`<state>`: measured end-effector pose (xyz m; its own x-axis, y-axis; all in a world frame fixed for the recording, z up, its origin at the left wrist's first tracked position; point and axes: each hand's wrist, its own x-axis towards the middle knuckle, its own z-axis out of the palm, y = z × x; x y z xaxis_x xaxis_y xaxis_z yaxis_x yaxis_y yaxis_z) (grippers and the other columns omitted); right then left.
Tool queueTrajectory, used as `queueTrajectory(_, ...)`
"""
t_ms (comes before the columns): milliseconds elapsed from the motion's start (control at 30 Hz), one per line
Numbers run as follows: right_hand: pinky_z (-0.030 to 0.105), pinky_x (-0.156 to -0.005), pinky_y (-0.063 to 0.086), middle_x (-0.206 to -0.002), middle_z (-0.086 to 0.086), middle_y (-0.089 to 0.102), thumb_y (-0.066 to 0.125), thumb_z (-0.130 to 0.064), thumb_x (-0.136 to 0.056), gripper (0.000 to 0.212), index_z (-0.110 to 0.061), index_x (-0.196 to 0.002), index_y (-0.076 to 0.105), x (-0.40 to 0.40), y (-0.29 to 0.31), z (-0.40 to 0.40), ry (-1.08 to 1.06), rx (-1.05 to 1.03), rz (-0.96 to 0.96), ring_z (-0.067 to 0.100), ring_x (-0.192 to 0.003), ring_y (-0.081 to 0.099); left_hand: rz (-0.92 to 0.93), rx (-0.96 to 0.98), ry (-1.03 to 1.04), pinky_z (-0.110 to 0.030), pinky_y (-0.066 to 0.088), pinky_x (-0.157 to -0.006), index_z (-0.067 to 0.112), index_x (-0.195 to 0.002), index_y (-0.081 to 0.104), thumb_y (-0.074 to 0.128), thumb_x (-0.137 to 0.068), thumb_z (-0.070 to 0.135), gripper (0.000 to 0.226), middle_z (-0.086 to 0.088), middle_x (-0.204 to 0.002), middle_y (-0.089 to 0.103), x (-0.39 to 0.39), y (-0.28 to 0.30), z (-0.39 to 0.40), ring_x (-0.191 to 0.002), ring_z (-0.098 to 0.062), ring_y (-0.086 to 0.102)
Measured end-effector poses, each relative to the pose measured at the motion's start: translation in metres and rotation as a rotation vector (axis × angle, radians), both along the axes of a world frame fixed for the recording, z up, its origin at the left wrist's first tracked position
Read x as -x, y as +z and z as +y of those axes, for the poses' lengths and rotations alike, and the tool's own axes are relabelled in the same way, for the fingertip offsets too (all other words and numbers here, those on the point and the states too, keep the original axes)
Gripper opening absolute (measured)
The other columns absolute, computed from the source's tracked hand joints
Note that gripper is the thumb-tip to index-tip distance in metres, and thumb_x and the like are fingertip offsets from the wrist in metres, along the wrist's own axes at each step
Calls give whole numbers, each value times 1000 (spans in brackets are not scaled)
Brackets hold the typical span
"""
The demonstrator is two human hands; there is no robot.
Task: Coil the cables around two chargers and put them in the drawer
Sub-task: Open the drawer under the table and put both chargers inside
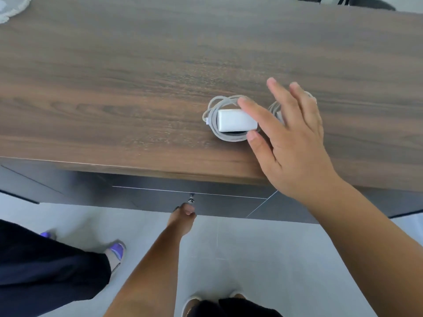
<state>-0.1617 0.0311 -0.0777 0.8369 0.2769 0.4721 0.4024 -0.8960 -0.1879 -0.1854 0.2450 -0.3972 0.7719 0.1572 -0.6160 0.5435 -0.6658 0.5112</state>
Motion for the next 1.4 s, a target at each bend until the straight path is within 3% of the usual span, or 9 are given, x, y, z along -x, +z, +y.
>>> queueTrajectory(167,43,-97,42,-114,16,64,49,-3,-83,32,-12,-99,75,46,-19,13,369,-136,-344,34,-106,55,-15,-19,-6,-30,44,-85,21,-129,55,47,-94,28,36,-9,-131,57,-35,-55,-5,-113,-32,58)
queueTrajectory(367,39,-65,46,-90,10,68,49,-1,-76,27,-9,-81,74,47,-152,15,420,-143,5,29,-76,55,-4,121,299,-29,46,-70,14,-87,60,51,-90,32,20,-17,-93,66,-60,-106,-7,-88,-36,64)
queueTrajectory(467,44,-81,49,-117,11,65,54,-2,-76,33,-10,-101,73,24,-216,2,150,-94,37,31,-97,59,-21,288,464,-29,39,-63,11,-74,55,55,-86,22,16,-9,-67,52,-65,-124,-8,-61,-29,52)
queueTrajectory(567,45,-109,36,-145,9,47,53,-8,-78,49,-14,-125,62,4,-257,-10,38,90,-22,32,-132,43,-134,417,582,-38,53,-79,15,-83,59,59,-86,16,3,-5,-83,62,-67,-146,-7,-77,-28,60)
queueTrajectory(633,45,-115,25,-153,3,35,53,-11,-78,58,-18,-136,52,-3,-278,-13,-4,224,-54,29,-140,32,-181,469,600,-32,48,-66,19,-69,52,57,-82,13,15,-3,-73,56,-63,-152,-10,-69,-28,50)
queueTrajectory(800,47,-118,18,-158,-5,19,48,-12,-81,67,-22,-146,37,-9,-299,-18,-51,318,-111,24,-146,19,-231,380,629,-11,23,-34,15,-77,48,46,-88,14,11,4,-59,46,-51,-157,-22,-50,-15,38)
queueTrajectory(1000,45,-119,19,-158,-8,16,46,-12,-82,70,-25,-149,30,-10,-299,-24,-24,371,-105,19,-146,16,-184,434,671,-27,44,-62,16,-99,54,49,-92,18,8,-4,-87,63,-19,-158,-16,-70,-19,55)
queueTrajectory(1267,46,-119,15,-159,-10,11,44,-15,-81,72,-23,-150,26,-6,-291,-23,-24,378,3,18,-147,8,0,448,662,-15,42,-47,4,-111,56,43,-93,5,23,-2,-98,61,55,-131,-8,-83,-23,60)
queueTrajectory(1400,48,-119,13,-159,-9,8,44,-16,-79,75,-21,-151,25,-3,-282,-23,-17,385,86,18,-147,1,146,420,638,-28,42,-63,14,-112,52,44,-97,11,17,1,-107,62,85,-120,-5,-73,-17,70)
